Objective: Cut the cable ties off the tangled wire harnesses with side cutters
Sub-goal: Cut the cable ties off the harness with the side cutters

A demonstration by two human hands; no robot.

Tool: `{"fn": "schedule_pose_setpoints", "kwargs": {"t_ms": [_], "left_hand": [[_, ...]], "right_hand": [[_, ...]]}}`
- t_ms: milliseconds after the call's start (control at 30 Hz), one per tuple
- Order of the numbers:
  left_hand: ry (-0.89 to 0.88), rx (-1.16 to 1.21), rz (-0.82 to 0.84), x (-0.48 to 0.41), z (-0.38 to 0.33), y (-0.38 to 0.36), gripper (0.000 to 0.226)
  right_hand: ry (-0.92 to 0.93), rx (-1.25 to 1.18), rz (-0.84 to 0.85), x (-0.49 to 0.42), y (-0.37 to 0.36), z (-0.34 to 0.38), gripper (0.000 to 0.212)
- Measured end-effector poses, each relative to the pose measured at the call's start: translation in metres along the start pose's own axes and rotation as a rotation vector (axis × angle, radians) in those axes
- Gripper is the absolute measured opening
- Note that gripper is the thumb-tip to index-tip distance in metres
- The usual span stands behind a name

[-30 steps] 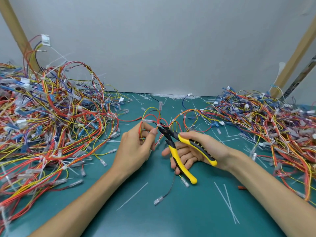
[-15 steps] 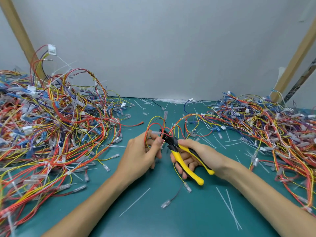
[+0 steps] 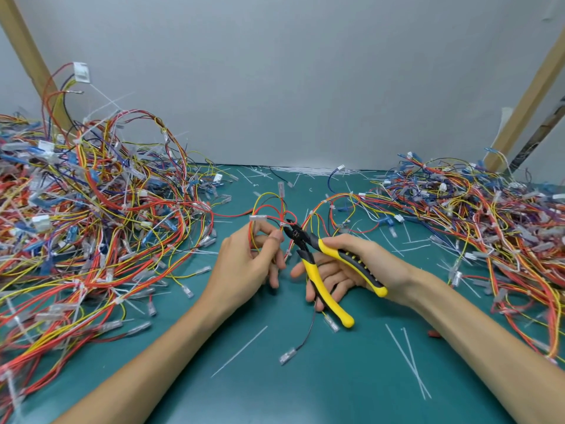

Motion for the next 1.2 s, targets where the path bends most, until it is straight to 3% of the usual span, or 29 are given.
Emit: {"fn": "schedule_pose_setpoints", "kwargs": {"t_ms": [333,500,633,733,800,867,967,1200], "left_hand": [[0.003,-0.003,0.076,0.004,-0.002,-0.006,0.029],[0.039,-0.020,0.069,0.003,-0.001,-0.005,0.027],[-0.007,-0.100,-0.067,0.002,-0.008,0.006,0.016],[-0.036,0.039,-0.132,0.001,-0.012,0.014,0.007],[-0.005,0.172,-0.104,0.001,-0.011,0.015,0.012],[0.040,0.284,-0.055,0.001,-0.008,0.014,0.023],[0.112,0.367,-0.014,-0.002,-0.001,0.014,0.032],[0.203,0.477,0.046,-0.007,0.013,0.016,0.026]], "right_hand": [[0.017,0.027,-0.011,0.000,-0.003,0.001,0.063],[0.064,0.125,-0.186,0.000,-0.007,0.000,0.052],[0.093,0.212,-0.381,0.006,-0.008,0.010,0.051],[0.183,0.653,-0.664,0.019,-0.006,0.033,0.042],[0.185,1.131,-0.851,0.028,-0.009,0.044,0.035],[0.199,1.358,-0.976,0.034,-0.014,0.052,0.026],[0.302,1.464,-1.040,0.037,-0.016,0.053,0.025],[0.415,1.394,-1.026,0.034,-0.020,0.048,0.034]]}}
Point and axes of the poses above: each hand's wrist, its own x-axis away from the middle knuckle, its own y-axis out of the back of the hand, z = x × y, the point moved 8 cm from there along -x, towards the middle knuckle, and after that the axes turned 4 degrees about y, right-handed, at the moved point
